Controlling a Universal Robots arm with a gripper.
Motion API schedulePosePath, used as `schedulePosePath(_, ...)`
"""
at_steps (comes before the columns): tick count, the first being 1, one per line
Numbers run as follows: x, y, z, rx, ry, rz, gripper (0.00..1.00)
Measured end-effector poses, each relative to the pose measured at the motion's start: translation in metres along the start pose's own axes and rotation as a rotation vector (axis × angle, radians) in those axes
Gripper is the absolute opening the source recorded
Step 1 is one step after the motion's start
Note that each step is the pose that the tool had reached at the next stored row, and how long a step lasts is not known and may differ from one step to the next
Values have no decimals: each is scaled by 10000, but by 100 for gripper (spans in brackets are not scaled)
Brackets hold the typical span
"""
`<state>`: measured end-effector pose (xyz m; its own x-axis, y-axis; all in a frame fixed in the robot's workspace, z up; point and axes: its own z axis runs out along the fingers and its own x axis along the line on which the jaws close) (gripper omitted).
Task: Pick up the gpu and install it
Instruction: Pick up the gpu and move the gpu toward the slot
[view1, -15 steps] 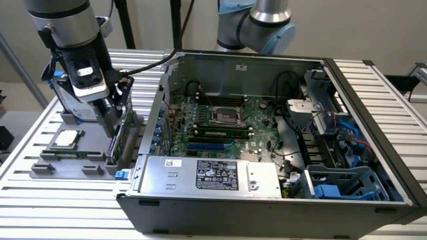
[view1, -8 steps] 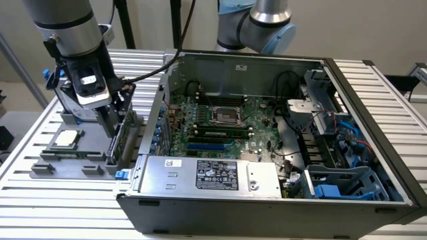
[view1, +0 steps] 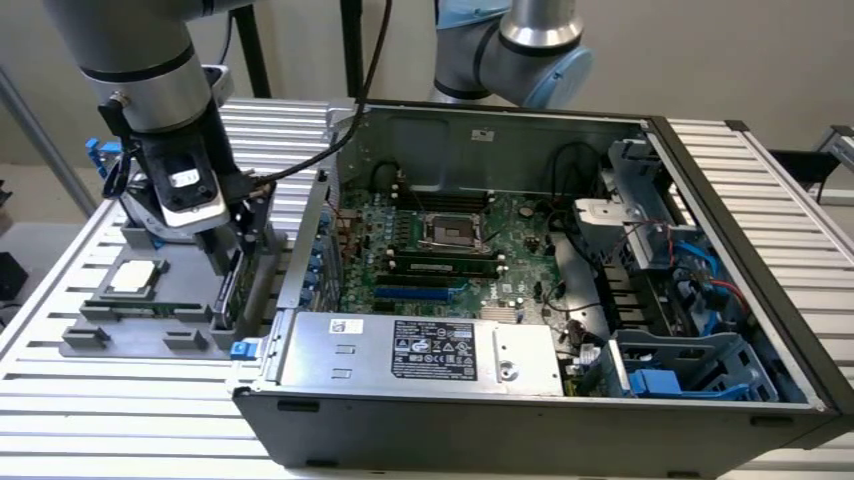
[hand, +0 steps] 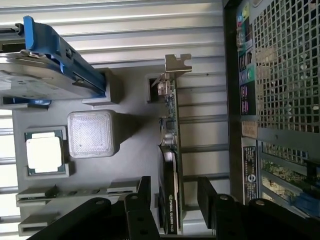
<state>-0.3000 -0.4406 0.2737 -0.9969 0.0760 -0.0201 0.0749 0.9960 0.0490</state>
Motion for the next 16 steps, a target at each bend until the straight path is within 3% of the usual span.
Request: schedulePosePath(16,-4,-13,290,2,3,8,50)
